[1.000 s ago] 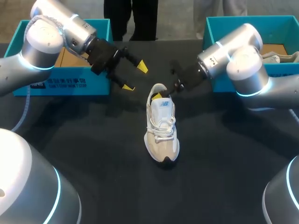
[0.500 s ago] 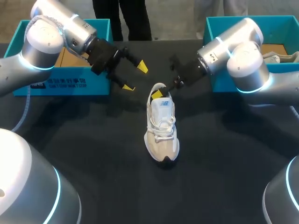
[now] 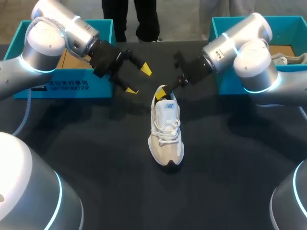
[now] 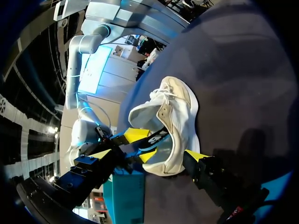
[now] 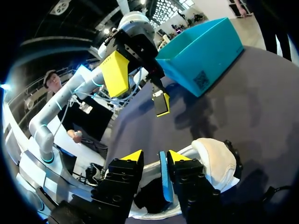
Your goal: Take the shoe out of the shoebox, open the shoe tongue, remove and reinsert the insole, then place the shoe into the shoebox
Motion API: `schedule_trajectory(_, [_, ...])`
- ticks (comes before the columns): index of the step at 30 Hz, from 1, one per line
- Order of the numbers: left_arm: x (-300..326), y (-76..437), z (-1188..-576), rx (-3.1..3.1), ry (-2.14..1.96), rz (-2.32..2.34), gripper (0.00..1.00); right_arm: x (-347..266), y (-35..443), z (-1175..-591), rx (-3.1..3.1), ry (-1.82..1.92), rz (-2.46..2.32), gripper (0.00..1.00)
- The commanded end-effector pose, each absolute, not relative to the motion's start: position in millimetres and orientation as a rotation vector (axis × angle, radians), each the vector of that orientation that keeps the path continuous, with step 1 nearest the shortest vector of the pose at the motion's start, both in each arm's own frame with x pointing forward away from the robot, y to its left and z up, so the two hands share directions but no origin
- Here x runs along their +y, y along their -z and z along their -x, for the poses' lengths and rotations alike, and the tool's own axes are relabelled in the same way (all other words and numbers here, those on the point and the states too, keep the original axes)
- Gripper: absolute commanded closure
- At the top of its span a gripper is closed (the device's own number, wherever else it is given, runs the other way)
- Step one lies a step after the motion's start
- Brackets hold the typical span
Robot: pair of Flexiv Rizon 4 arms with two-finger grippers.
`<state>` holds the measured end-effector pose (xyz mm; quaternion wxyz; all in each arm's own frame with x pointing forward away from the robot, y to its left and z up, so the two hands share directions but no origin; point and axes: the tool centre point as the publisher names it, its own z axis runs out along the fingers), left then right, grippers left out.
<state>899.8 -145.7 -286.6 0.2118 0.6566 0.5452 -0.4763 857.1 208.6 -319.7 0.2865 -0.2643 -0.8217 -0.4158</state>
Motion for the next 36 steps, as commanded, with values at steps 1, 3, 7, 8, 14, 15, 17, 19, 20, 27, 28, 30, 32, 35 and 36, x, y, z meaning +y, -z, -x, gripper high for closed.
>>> schedule_trajectory(1, [-145,287,-900,1.513,1.320,-1.827,0.00,208,321,-855,-2.201,1.127,0.718,0.65])
schedule_trajectory(3, [-145,287,-900,1.514,1.319,-1.826,0.00,208,321,-855,-2.203,1.132,0.721,0.66])
schedule_trajectory(7, [-145,287,-900,1.515,1.320,-1.826,0.00,205,320,-855,-2.203,1.141,0.739,0.65])
schedule_trajectory(8, [-144,287,-900,1.515,1.319,-1.826,0.00,203,320,-855,-2.204,1.142,0.744,0.65])
schedule_trajectory(14, [-144,287,-901,1.517,1.318,-1.822,0.00,197,315,-855,-2.216,1.156,0.769,0.65])
schedule_trajectory(15, [-144,287,-901,1.517,1.319,-1.820,0.00,196,315,-855,-2.217,1.156,0.770,0.65])
schedule_trajectory(17, [-143,287,-901,1.517,1.319,-1.819,0.00,195,314,-856,-2.222,1.157,0.773,0.64])
schedule_trajectory(19, [-143,287,-901,1.517,1.320,-1.818,0.00,195,312,-856,-2.227,1.165,0.779,0.63])
schedule_trajectory(20, [-143,287,-901,1.517,1.321,-1.818,0.00,197,309,-856,-2.227,1.171,0.781,0.62])
schedule_trajectory(27, [-143,288,-902,1.518,1.322,-1.821,0.00,193,314,-856,-2.233,1.217,0.804,0.62])
schedule_trajectory(28, [-142,288,-902,1.518,1.321,-1.821,0.00,193,313,-856,-2.234,1.223,0.808,0.62])
schedule_trajectory(30, [-142,287,-902,1.519,1.319,-1.823,0.00,192,311,-858,-2.238,1.236,0.811,0.62])
schedule_trajectory(32, [-142,287,-902,1.519,1.318,-1.825,0.00,192,308,-861,-2.251,1.248,0.812,0.62])
schedule_trajectory(35, [-142,287,-903,1.517,1.318,-1.827,0.00,192,307,-866,-2.262,1.251,0.805,0.61])
schedule_trajectory(36, [-142,287,-903,1.516,1.318,-1.827,0.00,193,307,-868,-2.264,1.253,0.800,0.62])
